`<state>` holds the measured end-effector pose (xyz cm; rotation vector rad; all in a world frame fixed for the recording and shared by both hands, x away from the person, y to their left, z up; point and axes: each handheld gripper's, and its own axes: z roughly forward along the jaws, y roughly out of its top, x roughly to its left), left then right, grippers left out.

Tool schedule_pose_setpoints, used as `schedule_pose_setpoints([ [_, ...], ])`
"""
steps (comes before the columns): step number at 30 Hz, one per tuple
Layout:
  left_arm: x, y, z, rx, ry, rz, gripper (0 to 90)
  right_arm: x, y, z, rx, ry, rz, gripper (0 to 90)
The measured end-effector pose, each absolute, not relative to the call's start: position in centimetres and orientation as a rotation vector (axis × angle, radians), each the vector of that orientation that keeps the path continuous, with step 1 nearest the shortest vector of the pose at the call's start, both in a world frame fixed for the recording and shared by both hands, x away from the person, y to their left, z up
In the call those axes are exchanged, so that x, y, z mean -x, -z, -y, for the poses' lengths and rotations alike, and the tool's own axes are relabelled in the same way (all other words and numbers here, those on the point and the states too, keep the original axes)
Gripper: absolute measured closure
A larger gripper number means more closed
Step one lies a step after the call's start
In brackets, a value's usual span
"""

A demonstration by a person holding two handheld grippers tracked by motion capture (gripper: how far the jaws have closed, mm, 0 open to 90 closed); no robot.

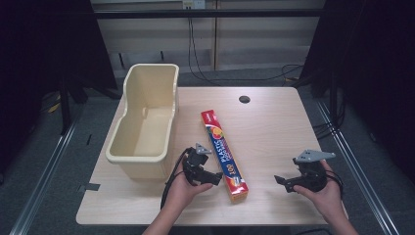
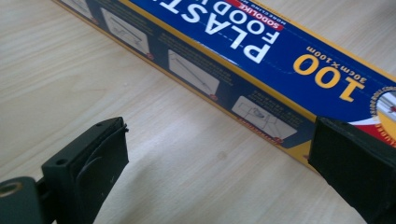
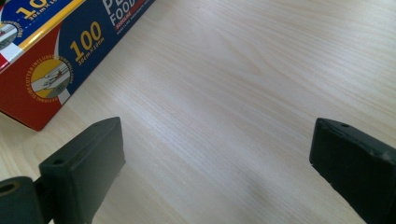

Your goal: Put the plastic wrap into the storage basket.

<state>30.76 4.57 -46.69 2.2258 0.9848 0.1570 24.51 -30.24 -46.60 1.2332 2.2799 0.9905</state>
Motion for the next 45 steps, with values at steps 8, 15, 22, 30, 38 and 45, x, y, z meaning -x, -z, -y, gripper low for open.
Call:
schedule_pose_setpoints([
  [8,-31.8,45.0,-3.5,-2.253,-0.140,-1.011,3.9,-24.4,46.3,30.4,-1.255,-0.983,-2.257,3.2],
  [15,-33.1,44.1,-2.9,-2.239,-0.109,-1.104,4.0,-24.4,46.4,30.5,-1.261,-0.972,-2.248,3.2],
  [22,-34.7,43.4,-1.3,-2.243,-0.096,-1.180,4.0,-24.7,46.2,30.5,-1.269,-0.991,-2.243,3.2],
  [30,-36.3,42.9,0.0,-2.255,-0.087,-1.270,3.9,-24.5,46.1,30.5,-1.270,-1.002,-2.231,3.3],
  [38,-37.6,43.6,1.0,-2.236,-0.063,-1.378,2.2,-24.4,45.9,30.9,-1.290,-1.013,-2.202,3.2],
  [45,-38.1,44.6,1.7,-2.227,-0.037,-1.433,1.4,-24.5,45.8,31.0,-1.290,-1.025,-2.196,3.6],
])
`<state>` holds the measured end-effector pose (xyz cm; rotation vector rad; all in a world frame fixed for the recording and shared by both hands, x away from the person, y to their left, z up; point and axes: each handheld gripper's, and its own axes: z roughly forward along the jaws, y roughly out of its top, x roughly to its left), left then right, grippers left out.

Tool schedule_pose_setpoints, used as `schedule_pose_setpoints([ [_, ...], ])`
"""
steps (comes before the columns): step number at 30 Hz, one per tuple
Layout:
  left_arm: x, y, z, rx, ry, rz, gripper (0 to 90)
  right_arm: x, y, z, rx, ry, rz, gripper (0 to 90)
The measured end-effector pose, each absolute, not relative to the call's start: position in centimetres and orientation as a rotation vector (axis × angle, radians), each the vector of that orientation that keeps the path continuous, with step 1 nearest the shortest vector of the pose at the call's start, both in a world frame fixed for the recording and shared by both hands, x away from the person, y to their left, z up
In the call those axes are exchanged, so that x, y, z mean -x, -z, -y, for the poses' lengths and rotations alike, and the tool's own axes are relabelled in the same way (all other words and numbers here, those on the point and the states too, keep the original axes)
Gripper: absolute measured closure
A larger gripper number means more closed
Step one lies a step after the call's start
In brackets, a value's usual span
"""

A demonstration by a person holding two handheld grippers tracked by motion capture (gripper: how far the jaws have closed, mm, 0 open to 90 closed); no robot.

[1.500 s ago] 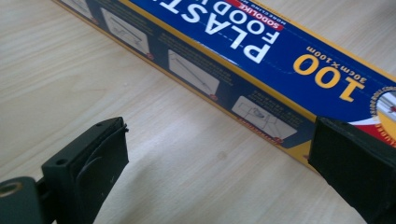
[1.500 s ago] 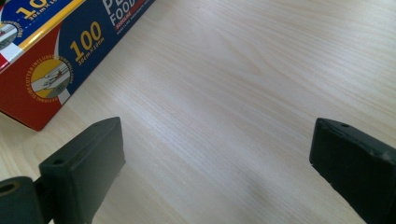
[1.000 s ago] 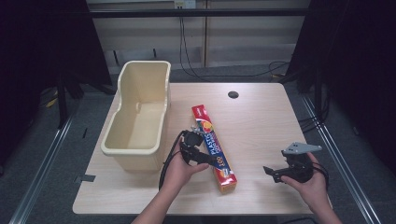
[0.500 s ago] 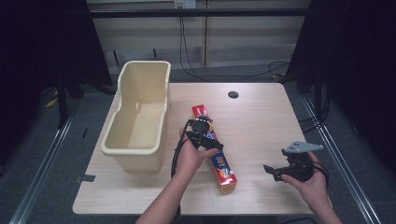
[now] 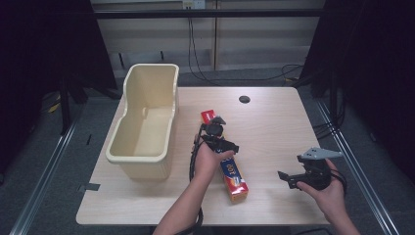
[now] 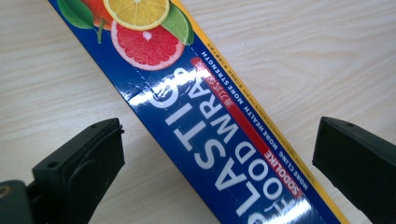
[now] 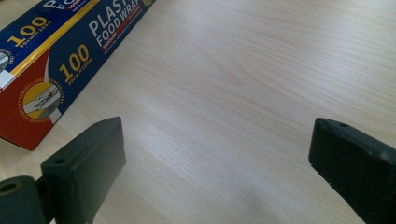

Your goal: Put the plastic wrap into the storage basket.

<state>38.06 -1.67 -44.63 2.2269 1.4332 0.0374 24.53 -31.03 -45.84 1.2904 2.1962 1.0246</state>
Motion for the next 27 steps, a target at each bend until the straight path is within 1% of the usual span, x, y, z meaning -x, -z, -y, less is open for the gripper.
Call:
schedule_pose_setpoints([
  [9,-38.4,45.4,2.2,-2.202,-0.034,-1.489,0.0,-24.6,45.8,31.1,-1.297,-1.030,-2.188,3.6],
  [11,-38.4,45.6,2.3,-2.179,-0.015,-1.512,0.0,-24.7,45.8,31.0,-1.299,-1.031,-2.178,3.7],
  [15,-38.4,45.9,2.7,-2.184,0.001,-1.511,0.0,-24.7,45.8,30.9,-1.306,-1.029,-2.180,3.7],
  [17,-38.4,46.0,2.9,-2.208,-0.011,-1.517,0.0,-24.7,45.8,30.9,-1.297,-1.032,-2.181,3.7],
  [19,-38.4,46.1,2.9,-2.194,0.000,-1.545,0.2,-24.7,45.8,30.8,-1.294,-1.033,-2.182,3.7],
  [21,-38.4,46.3,2.9,-2.169,0.017,-1.573,1.4,-24.7,45.8,30.8,-1.294,-1.032,-2.181,3.7],
  [24,-38.4,46.4,3.1,-2.182,0.008,-1.592,7.0,-24.7,45.7,30.9,-1.294,-1.027,-2.177,3.7],
  [27,-38.4,46.4,3.0,-2.177,0.008,-1.623,10.7,-24.7,45.7,30.9,-1.296,-1.031,-2.173,3.7],
])
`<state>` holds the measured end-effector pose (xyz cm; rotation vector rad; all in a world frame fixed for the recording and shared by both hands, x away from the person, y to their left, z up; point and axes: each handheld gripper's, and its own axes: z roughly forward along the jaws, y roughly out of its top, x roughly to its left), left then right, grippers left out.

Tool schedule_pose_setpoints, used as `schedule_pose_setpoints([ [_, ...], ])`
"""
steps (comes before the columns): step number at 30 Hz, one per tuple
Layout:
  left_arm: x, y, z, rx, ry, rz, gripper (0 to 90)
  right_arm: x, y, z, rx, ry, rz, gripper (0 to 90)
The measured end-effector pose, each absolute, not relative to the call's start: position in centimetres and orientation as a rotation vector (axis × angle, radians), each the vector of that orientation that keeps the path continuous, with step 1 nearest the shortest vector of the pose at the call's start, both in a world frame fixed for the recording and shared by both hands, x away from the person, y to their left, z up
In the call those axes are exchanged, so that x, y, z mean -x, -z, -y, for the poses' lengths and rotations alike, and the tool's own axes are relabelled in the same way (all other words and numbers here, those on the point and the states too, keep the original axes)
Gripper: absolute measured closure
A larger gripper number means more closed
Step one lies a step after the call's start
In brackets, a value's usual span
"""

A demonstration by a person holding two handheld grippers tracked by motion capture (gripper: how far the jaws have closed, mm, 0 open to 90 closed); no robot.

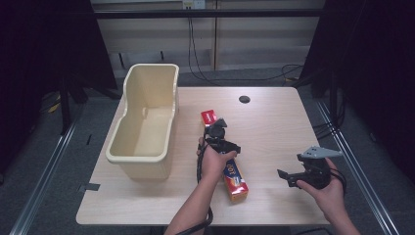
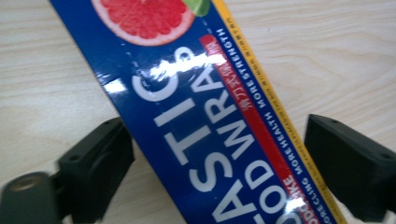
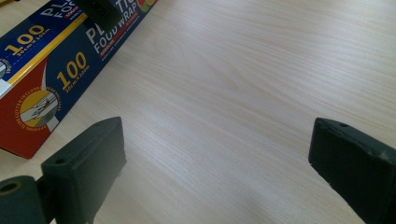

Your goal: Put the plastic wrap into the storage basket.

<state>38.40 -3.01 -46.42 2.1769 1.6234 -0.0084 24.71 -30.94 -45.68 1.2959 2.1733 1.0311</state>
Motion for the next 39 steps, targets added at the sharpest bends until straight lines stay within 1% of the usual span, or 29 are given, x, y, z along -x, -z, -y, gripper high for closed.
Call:
schedule_pose_setpoints([
  [7,-38.4,46.3,2.9,-2.159,0.028,-1.648,14.5,-24.7,45.7,31.0,-1.296,-1.033,-2.173,3.7],
  [13,-38.4,45.8,2.3,-2.190,0.061,-1.683,19.9,-24.6,45.6,31.1,-1.297,-1.029,-2.169,3.7],
  [21,-38.6,45.4,1.1,-2.210,0.028,-1.701,31.1,-24.6,45.6,31.1,-1.291,-1.027,-2.167,3.7],
  [26,-38.9,44.9,0.0,-2.283,-0.033,-1.699,38.5,-24.7,45.7,31.3,-1.295,-1.025,-2.162,3.7],
  [30,-39.0,44.8,-0.2,-2.300,-0.025,-1.700,39.4,-24.7,45.6,31.1,-1.292,-1.030,-2.171,3.7],
  [36,-39.2,44.5,-0.1,-2.379,-0.042,-1.686,40.3,-24.8,45.7,31.2,-1.286,-1.029,-2.168,3.7],
  [39,-39.3,44.4,-0.2,-2.375,-0.026,-1.682,40.5,-24.8,45.7,31.3,-1.282,-1.031,-2.169,3.7],
])
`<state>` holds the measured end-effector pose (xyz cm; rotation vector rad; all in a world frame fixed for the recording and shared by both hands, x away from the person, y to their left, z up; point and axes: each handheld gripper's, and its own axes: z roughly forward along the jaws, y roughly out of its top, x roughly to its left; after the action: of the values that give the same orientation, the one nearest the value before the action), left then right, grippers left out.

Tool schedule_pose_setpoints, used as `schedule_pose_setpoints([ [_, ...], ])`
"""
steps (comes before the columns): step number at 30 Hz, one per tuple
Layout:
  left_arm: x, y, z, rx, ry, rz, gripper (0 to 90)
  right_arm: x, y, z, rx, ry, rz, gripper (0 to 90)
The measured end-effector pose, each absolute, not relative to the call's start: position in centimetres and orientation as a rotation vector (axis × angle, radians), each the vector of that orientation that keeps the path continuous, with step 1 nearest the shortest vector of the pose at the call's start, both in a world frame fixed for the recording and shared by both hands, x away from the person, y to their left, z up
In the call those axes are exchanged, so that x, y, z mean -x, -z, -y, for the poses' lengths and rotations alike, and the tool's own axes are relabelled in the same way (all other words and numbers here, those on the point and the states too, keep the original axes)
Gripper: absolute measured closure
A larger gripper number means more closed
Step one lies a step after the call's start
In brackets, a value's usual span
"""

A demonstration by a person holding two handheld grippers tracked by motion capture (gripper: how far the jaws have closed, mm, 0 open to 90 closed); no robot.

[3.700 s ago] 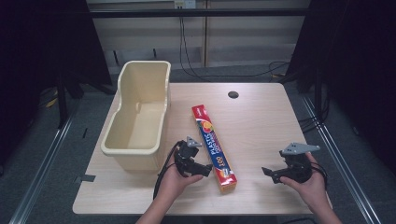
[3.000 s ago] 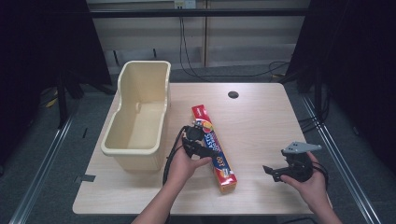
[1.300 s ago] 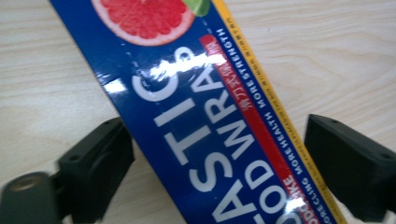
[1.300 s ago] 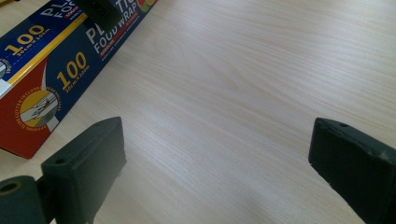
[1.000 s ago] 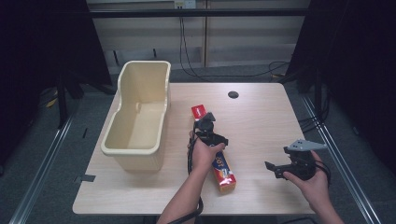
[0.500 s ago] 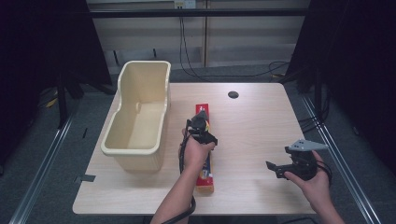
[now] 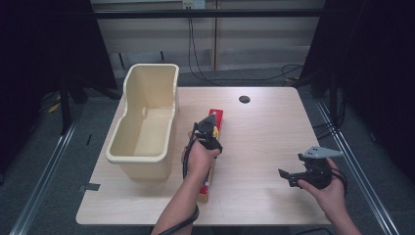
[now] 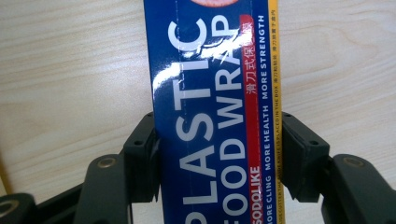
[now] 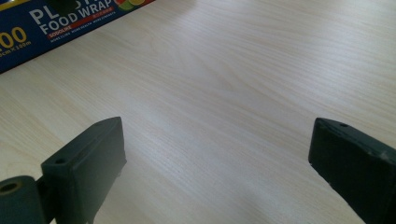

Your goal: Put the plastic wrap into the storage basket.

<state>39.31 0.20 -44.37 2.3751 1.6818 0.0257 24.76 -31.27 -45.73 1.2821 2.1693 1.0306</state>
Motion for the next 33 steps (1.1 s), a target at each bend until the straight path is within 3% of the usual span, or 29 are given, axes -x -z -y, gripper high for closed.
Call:
schedule_pose_setpoints([
  [33,-39.6,37.9,0.1,-2.433,0.060,-1.564,41.4,-24.8,45.8,31.3,-1.272,-1.059,-2.179,2.8],
])
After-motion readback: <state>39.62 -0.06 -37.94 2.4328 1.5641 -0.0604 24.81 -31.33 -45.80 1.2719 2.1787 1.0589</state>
